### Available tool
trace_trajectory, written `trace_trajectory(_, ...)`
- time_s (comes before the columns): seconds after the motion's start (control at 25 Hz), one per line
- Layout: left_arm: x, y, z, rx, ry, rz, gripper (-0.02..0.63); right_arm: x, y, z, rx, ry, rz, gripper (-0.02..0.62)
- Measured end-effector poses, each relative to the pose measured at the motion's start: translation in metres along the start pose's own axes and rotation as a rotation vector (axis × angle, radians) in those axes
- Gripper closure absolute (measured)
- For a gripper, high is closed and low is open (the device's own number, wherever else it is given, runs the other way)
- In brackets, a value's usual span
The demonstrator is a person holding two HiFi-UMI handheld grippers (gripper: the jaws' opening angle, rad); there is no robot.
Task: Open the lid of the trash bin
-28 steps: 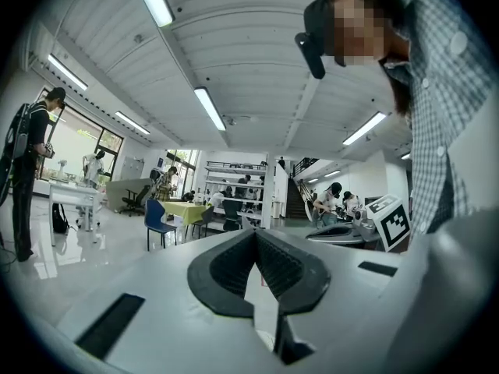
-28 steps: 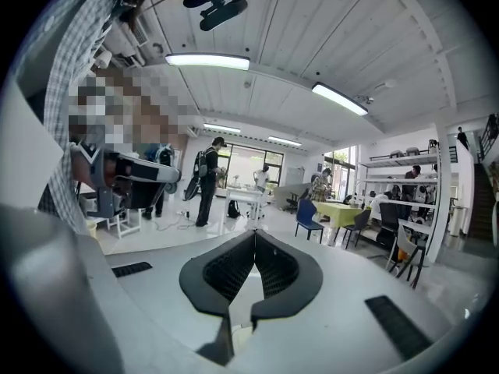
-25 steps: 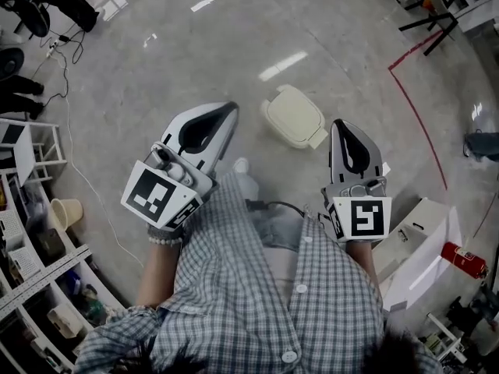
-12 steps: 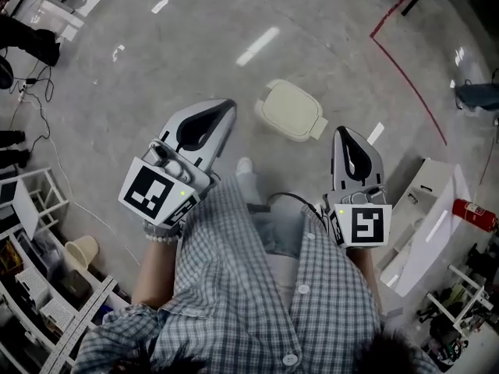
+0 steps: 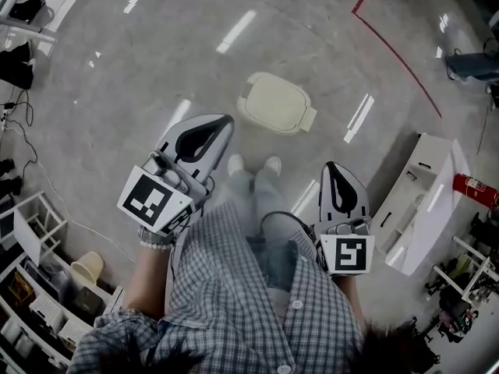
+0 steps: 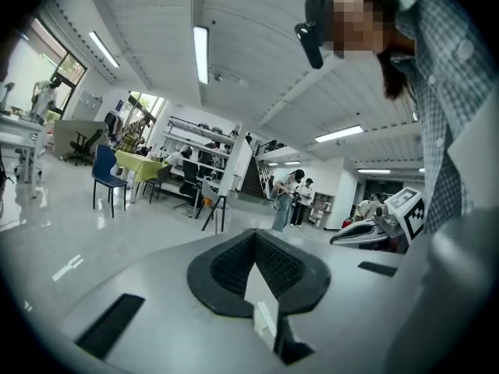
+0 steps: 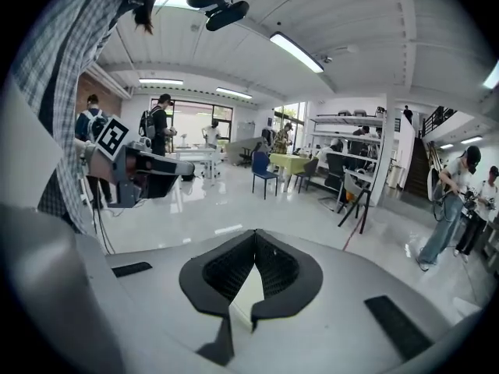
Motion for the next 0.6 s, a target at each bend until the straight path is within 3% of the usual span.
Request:
trace_trajectory(0.4, -0.019, -0.036, -0.026, -0.049, 0.012, 0.045, 0.601, 0.003, -0.059, -0.019, -0.080, 0.087, -0.014, 0.577)
trace_trajectory(0.6, -0.027, -0.072, -0.036, -0.114, 0.021, 0.056, 0.601, -0.005, -0.092, -0.032, -0.125, 0.143, -0.014, 0.577)
Point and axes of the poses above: the fingertips, and each gripper's own axes: z backward along the fingers, x to its right, y out of its top, the point moved 9 cm from there along z, backward along the fingers, and after that the axes turned 14 degrees about -y, right-handed, at the moved point
